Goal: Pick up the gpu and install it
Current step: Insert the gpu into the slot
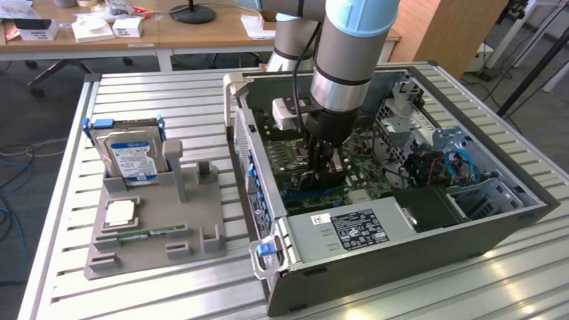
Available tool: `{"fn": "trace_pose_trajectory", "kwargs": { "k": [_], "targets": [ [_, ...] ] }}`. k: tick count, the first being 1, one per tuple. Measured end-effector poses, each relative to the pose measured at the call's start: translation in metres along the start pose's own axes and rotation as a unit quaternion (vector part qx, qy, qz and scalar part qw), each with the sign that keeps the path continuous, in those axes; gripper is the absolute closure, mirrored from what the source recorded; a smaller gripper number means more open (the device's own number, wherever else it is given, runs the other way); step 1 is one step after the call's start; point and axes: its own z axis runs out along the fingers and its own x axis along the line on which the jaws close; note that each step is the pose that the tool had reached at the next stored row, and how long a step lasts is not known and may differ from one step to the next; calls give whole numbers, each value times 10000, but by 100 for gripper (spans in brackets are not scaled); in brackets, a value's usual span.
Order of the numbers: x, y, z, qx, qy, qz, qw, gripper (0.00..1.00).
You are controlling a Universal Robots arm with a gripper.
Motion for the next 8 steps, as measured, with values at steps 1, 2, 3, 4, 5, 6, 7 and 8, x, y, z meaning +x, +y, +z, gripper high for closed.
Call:
{"fn": "trace_pose_trajectory", "kwargs": {
  "k": [1, 2, 3, 4, 5, 6, 7, 8],
  "targets": [
    [0, 0, 0, 0, 0, 0, 10000, 67],
    [0, 0, 0, 0, 0, 0, 10000, 67],
    [0, 0, 0, 0, 0, 0, 10000, 67],
    [0, 0, 0, 0, 0, 0, 10000, 67],
    [0, 0, 0, 0, 0, 0, 10000, 67],
    [0, 0, 0, 0, 0, 0, 10000, 67],
    [0, 0, 0, 0, 0, 0, 10000, 67],
    [0, 0, 0, 0, 0, 0, 10000, 67]
  ]
}}
